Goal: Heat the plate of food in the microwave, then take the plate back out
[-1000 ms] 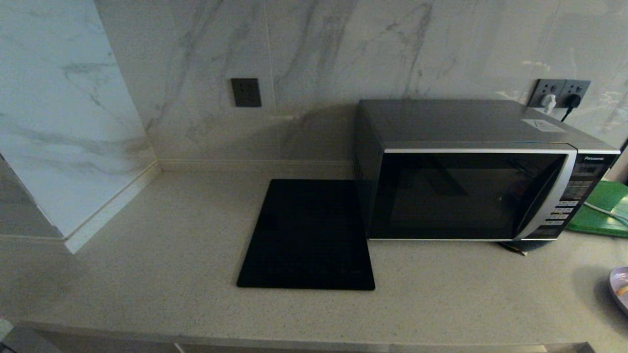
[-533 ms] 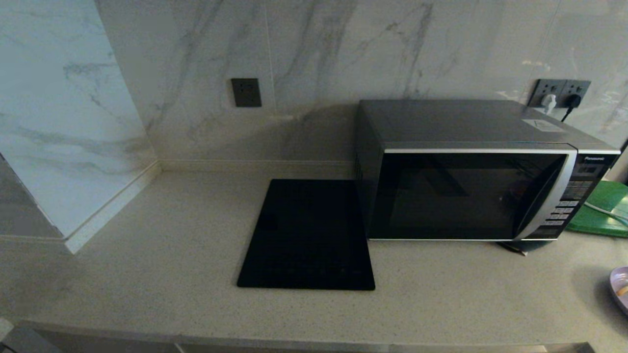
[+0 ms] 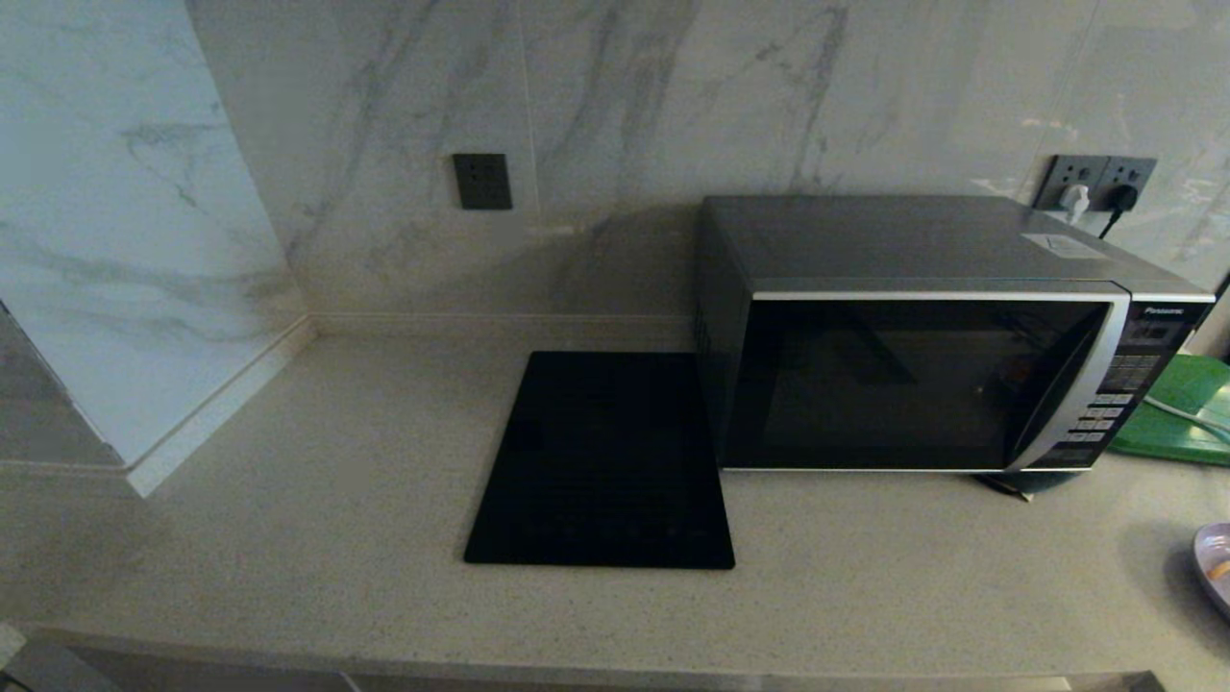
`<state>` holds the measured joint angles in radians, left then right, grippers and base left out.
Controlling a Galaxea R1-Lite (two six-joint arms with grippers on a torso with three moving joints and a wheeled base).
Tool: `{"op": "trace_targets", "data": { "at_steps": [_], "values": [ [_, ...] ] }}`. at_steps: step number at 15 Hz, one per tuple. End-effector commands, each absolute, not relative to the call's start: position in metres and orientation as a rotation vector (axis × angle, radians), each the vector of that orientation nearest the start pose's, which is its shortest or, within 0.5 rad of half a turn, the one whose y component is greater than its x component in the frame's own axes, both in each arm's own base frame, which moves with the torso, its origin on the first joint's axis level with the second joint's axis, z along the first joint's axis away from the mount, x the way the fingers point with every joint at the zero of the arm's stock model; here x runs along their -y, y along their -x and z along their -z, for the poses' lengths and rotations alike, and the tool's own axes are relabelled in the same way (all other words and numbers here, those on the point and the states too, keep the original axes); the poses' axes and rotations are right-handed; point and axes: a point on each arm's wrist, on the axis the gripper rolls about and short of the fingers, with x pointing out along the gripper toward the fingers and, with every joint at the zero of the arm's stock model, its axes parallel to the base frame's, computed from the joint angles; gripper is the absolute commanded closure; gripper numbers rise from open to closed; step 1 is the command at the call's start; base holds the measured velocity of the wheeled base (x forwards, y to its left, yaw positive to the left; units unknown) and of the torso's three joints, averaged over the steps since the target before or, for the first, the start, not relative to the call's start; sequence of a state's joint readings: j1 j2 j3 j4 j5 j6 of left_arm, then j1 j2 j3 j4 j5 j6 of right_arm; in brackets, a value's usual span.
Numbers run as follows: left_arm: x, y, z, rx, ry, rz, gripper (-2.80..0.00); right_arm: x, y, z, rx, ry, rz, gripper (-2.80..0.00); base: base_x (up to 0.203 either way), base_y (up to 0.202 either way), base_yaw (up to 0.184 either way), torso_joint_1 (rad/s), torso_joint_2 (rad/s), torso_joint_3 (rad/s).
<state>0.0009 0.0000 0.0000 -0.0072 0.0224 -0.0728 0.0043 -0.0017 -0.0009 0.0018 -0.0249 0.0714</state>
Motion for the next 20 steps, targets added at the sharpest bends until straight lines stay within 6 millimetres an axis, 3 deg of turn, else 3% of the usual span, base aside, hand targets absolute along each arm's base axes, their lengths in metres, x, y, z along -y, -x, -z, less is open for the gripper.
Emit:
{"op": "trace_targets", "data": {
  "at_steps": [1, 20],
  "values": [
    [-0.0005, 0.0228, -0.0763, 0.008, 0.074, -0.024, 0.0, 0.0007, 0.0226, -0.0743, -0.005, -0.084, 0.023, 0.0, 0.0, 0.0, 0.0, 0.0, 0.0, 0.0],
    [-0.0005, 0.0227, -0.0763, 0.007, 0.074, -0.024, 0.0, 0.0007, 0.0227, -0.0747, -0.004, -0.084, 0.023, 0.0, 0.0, 0.0, 0.0, 0.0, 0.0, 0.0]
  ]
}}
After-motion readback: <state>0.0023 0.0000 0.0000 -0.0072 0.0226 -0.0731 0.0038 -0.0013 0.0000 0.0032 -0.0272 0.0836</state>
